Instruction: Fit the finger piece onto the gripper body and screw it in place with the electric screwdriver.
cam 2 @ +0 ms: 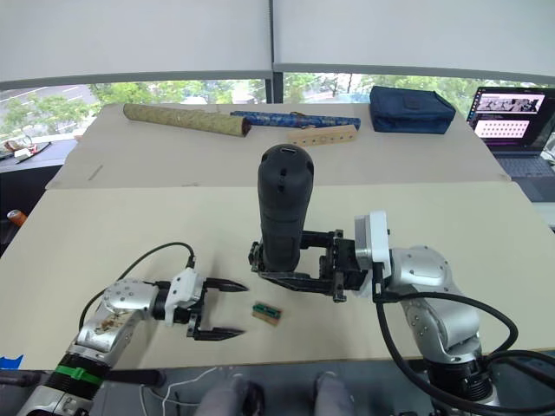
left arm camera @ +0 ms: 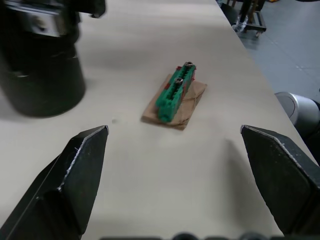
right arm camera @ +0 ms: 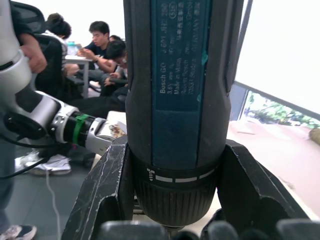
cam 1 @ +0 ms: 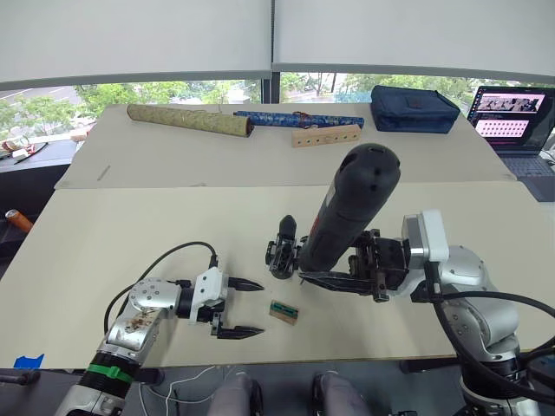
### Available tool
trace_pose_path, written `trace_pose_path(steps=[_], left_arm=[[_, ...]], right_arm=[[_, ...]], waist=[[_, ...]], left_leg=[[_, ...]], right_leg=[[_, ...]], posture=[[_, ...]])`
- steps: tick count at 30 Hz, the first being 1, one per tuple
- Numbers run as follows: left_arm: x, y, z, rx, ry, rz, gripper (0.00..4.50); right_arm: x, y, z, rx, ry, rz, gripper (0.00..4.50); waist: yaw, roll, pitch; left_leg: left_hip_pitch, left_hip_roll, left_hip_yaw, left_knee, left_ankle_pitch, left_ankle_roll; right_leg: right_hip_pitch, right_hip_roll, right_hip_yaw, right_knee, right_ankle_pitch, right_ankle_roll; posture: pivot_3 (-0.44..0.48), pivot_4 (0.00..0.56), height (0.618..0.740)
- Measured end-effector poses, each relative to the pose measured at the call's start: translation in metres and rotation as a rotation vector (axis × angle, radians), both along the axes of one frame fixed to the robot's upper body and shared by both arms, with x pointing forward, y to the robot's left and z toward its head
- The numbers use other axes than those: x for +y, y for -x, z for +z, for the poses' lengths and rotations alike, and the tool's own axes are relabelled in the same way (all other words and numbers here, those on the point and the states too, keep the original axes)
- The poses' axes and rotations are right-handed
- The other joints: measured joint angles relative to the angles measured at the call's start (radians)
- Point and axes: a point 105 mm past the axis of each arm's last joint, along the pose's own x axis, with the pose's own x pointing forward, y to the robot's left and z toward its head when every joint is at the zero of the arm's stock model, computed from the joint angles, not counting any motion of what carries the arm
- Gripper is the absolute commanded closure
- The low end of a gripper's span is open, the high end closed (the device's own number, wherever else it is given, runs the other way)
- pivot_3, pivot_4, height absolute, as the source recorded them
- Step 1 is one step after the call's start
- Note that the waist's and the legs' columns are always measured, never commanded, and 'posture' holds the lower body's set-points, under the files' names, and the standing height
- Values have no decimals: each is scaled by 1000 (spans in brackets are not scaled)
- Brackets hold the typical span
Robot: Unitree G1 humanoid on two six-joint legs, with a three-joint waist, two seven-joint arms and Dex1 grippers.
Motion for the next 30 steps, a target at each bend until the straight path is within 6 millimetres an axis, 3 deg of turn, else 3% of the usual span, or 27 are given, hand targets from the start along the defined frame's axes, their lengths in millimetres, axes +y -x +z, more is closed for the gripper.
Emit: trace_pose_path(steps=[12, 30], left_arm=[[-24, -1, -2, -28, 16, -1, 0], [-33, 1, -6, -35, -10, -38, 0]], right_arm=[[8, 3, -26, 72, 63, 58, 2605], [6, -3, -44, 92, 89, 67, 2605]], waist=[[4, 0, 0], [5, 0, 0]], left_leg=[[3, 0, -1, 4, -3, 5], [6, 1, -3, 4, -4, 6]], right_leg=[[6, -2, 0, -1, 0, 0], [10, -3, -1, -3, 0, 0]], posture=[[0, 150, 740], [0, 150, 740]])
